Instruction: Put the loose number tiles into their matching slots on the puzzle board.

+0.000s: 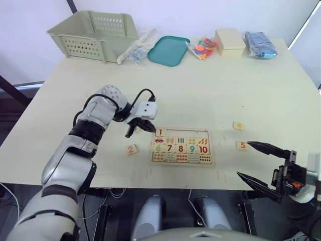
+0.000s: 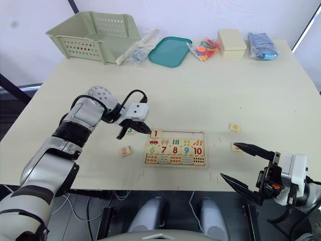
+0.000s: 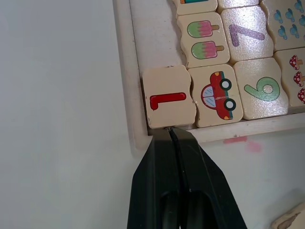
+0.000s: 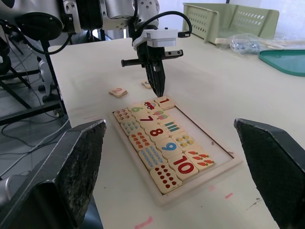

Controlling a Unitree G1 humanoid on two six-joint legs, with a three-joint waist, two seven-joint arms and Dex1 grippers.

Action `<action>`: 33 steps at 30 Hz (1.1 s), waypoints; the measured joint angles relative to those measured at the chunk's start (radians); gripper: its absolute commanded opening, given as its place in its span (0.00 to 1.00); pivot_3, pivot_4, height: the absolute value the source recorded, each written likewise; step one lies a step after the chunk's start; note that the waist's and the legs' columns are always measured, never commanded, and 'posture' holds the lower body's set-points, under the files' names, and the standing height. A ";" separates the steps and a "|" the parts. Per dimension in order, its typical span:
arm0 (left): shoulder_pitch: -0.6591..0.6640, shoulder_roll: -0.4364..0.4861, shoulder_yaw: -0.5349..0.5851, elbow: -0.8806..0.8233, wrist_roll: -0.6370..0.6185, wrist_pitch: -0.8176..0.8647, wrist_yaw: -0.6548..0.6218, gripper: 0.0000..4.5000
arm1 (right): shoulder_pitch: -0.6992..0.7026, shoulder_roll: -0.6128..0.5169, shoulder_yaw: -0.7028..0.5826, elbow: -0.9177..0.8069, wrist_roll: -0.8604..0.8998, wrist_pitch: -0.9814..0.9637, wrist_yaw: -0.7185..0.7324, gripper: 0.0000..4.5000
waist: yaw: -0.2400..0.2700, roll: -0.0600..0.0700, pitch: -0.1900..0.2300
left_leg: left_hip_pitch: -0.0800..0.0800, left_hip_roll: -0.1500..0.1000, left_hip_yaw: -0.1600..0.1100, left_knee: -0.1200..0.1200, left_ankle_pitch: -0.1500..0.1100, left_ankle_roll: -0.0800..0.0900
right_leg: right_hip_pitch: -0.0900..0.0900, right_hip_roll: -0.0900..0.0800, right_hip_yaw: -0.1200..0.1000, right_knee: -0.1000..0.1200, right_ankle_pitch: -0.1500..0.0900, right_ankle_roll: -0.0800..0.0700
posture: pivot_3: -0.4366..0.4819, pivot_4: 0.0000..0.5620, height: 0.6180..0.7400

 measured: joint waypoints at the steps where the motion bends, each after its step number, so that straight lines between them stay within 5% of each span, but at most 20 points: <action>1: 0.001 0.001 -0.001 0.000 -0.004 0.000 0.000 0.01 | 0.000 0.000 0.000 0.000 0.000 0.000 0.000 1.00 | 0.000 0.000 0.000 | 0.000 0.000 0.000 0.000 0.000 0.000 | 0.000 0.000 0.000 0.000 0.000 0.000 | 0.48 0.27 1.00; 24: 0.044 0.081 0.015 -0.074 -0.094 0.103 -0.001 0.01 | -0.004 0.000 0.003 0.000 0.000 0.000 0.001 1.00 | -0.001 0.000 0.000 | 0.000 0.000 -0.001 0.000 0.000 0.000 | 0.000 0.000 0.000 0.000 0.000 0.000 | 0.48 0.27 1.00; 33: 0.381 0.121 0.398 -0.531 -0.380 0.569 0.249 0.01 | -0.149 0.055 0.125 0.017 -0.088 0.011 -0.147 1.00 | -0.023 0.001 0.000 | 0.001 0.004 -0.002 0.000 0.000 0.000 | 0.000 -0.001 0.000 0.001 0.000 0.000 | 0.48 0.27 1.00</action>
